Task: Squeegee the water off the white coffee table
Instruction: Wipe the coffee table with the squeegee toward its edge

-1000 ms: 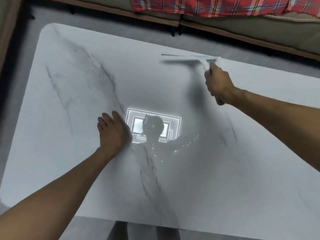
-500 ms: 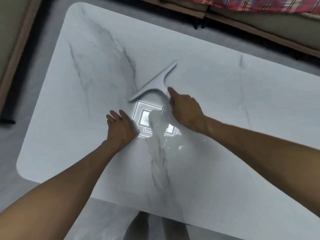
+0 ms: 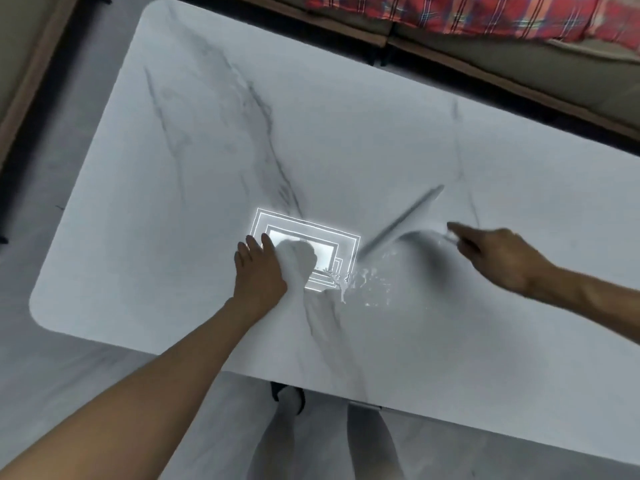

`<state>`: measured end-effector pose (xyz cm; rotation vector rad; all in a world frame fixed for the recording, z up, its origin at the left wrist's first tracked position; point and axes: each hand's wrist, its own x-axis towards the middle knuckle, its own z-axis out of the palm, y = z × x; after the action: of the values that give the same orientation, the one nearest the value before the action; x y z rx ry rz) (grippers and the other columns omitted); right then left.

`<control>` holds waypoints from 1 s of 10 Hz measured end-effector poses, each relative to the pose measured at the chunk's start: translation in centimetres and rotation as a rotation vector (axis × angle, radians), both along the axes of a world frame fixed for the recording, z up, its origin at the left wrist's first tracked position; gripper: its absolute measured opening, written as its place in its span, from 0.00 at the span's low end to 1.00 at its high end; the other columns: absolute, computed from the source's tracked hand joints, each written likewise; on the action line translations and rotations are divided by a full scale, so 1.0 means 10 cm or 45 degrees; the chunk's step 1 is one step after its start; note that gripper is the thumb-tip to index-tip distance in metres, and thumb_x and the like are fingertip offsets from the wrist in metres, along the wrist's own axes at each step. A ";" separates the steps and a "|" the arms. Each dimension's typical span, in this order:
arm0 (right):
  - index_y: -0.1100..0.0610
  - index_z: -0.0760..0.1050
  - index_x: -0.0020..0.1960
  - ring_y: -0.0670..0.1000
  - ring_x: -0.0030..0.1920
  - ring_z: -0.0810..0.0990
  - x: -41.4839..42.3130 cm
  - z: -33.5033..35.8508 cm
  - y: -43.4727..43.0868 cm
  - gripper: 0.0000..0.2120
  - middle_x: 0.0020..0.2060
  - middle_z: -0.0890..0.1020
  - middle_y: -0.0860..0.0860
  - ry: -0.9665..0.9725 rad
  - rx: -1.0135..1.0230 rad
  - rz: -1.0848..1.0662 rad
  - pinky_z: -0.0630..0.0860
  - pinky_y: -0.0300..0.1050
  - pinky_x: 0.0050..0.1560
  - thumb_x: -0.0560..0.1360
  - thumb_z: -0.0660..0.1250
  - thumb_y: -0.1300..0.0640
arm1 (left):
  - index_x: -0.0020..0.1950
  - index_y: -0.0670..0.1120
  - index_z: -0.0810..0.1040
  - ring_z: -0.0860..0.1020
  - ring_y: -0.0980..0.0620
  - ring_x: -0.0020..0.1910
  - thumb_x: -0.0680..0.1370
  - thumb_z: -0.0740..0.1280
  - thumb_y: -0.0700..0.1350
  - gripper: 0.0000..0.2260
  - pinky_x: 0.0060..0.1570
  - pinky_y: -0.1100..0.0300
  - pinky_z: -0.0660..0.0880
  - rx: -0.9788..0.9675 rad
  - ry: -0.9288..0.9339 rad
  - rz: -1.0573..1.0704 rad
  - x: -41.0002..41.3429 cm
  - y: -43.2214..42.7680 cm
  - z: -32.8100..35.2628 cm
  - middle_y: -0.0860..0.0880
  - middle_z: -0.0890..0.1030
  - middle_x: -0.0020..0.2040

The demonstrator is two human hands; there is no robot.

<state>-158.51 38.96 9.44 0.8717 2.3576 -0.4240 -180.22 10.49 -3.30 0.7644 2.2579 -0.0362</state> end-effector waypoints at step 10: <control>0.46 0.61 0.74 0.60 0.44 0.78 0.23 -0.77 -0.29 0.22 0.45 0.82 0.53 0.356 -0.149 0.133 0.75 0.51 0.44 0.81 0.52 0.53 | 0.76 0.29 0.42 0.53 0.19 0.70 0.81 0.46 0.35 0.25 0.70 0.35 0.53 -0.146 0.292 -0.035 0.40 0.12 -0.31 0.18 0.49 0.70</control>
<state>-156.21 36.04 1.69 0.6674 2.5867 -0.6712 -176.23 11.70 -6.37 0.7626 2.4365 -0.2773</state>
